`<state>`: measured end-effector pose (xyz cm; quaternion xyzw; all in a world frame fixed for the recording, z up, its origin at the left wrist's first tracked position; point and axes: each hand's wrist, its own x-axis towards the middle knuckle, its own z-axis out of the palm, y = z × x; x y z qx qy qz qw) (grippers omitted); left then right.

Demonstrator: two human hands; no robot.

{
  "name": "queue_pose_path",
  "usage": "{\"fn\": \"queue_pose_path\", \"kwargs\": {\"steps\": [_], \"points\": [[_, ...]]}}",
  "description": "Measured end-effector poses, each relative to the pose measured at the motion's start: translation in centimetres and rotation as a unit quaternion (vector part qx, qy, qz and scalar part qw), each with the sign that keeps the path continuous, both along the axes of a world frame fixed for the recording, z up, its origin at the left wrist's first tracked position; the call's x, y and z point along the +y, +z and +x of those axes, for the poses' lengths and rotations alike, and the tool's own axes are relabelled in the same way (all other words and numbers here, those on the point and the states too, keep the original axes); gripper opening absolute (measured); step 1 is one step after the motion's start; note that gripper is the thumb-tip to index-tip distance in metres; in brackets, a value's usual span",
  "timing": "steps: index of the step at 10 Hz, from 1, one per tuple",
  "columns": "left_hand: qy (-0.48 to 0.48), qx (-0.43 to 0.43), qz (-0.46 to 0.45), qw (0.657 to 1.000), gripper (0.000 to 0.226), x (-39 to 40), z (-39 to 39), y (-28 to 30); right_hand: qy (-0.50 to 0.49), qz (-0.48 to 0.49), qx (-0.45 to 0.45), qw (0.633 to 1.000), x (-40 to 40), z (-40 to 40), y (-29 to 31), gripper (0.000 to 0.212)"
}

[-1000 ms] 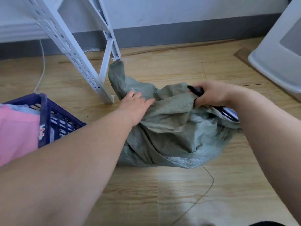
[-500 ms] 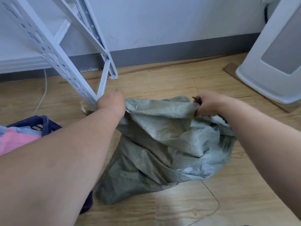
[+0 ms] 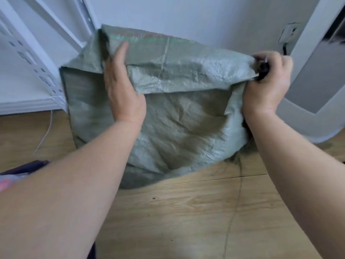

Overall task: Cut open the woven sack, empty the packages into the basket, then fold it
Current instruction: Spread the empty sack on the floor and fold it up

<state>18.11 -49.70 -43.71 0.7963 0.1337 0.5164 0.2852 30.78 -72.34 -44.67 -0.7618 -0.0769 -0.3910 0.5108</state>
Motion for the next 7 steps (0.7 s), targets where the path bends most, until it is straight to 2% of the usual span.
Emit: {"fn": "queue_pose_path", "kwargs": {"steps": [1,2,3,4,5,6,7], "points": [[0.026,0.269,0.004,0.963,0.075,-0.7,-4.5,-6.7,0.031,-0.181,0.134,0.974,-1.7,-2.7,-7.3,0.036],[-0.064,0.760,0.053,0.645,0.051,-1.1,-11.1,-15.9,0.192,-0.537,0.546,0.614,-3.2,-8.1,-18.7,0.030],[-0.064,0.796,0.072,0.598,0.044,-1.8,-14.6,-19.4,0.230,-0.576,0.571,0.538,-4.2,-11.2,-23.1,0.033],[-0.018,0.733,0.085,0.675,0.045,-1.7,-14.5,-19.3,0.211,-0.492,0.532,0.656,-3.3,-10.4,-22.6,0.030],[-0.059,0.788,0.133,0.598,0.038,-0.7,-14.9,-19.9,0.274,-0.593,0.537,0.534,-2.1,-11.5,-22.9,0.031],[-0.156,0.883,0.127,0.425,0.034,-1.3,-17.2,-21.1,0.319,-0.672,0.571,0.349,-2.3,-13.1,-23.7,0.032],[-0.201,0.899,0.086,0.378,0.037,-1.8,-18.7,-21.9,0.267,-0.736,0.517,0.345,-2.3,-12.4,-23.9,0.020]]}}
